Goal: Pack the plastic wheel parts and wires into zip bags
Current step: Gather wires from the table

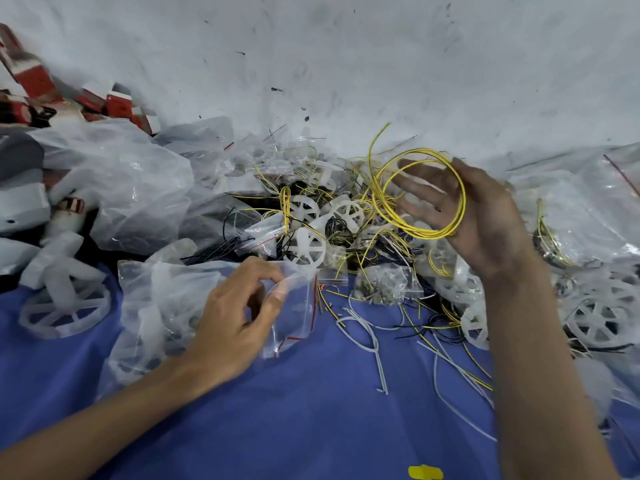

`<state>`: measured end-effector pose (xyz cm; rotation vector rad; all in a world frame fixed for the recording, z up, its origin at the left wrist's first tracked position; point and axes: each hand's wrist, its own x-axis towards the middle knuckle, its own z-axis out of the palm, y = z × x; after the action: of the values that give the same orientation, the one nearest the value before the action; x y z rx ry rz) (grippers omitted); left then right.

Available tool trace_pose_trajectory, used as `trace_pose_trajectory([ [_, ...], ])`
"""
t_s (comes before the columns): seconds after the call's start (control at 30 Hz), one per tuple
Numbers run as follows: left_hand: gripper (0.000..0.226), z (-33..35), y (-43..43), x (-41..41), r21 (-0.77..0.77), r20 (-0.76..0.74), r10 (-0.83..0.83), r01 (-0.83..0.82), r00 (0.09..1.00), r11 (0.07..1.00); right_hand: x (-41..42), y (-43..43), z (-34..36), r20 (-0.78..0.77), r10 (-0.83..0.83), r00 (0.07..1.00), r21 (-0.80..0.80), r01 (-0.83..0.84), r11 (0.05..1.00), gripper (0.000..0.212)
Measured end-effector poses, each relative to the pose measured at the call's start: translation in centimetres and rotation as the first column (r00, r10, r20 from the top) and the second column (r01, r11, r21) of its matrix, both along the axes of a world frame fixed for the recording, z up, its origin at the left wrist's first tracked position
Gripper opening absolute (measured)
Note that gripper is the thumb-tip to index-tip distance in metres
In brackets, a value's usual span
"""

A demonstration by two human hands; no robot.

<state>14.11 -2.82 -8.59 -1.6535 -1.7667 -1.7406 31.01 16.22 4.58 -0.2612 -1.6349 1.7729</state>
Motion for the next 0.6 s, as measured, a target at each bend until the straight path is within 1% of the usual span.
trace_pose_trajectory([
  [0.07,0.020,0.0,-0.1,0.1,-0.008,0.008,0.005,-0.005,1.000,1.000,-0.5,-0.6,-0.2,0.032,0.041,0.999,0.006,-0.041,0.999,0.043],
  [0.1,0.020,0.1,-0.1,0.1,-0.012,0.012,0.006,-0.006,1.000,1.000,-0.7,-0.9,-0.4,0.038,0.057,0.998,0.022,-0.057,0.998,0.041],
  [0.2,0.018,0.1,-0.1,0.0,-0.020,0.011,0.000,0.000,1.000,1.000,-1.1,-1.3,-1.0,0.085,0.075,0.994,0.105,-0.084,0.991,0.020],
  [0.27,0.016,0.1,-0.1,0.0,-0.032,0.016,-0.001,0.001,1.000,0.999,-1.3,-1.6,-1.2,0.148,0.107,0.983,0.155,-0.130,0.979,0.014],
  [0.4,0.016,-0.2,-0.2,-0.1,-0.056,0.089,-0.002,0.007,0.996,0.998,-2.0,-2.5,-1.0,0.215,0.204,0.955,0.173,-0.243,0.955,0.016],
  [0.5,0.015,-0.1,-0.3,0.0,-0.060,0.111,-0.001,0.007,0.994,0.998,-2.3,-2.6,-1.0,0.242,0.238,0.941,0.195,-0.287,0.938,0.013],
  [0.6,0.016,0.1,-0.3,-0.1,-0.052,0.136,-0.006,0.013,0.991,0.999,-2.4,-2.7,-1.0,0.247,0.266,0.932,0.183,-0.315,0.932,0.014],
])
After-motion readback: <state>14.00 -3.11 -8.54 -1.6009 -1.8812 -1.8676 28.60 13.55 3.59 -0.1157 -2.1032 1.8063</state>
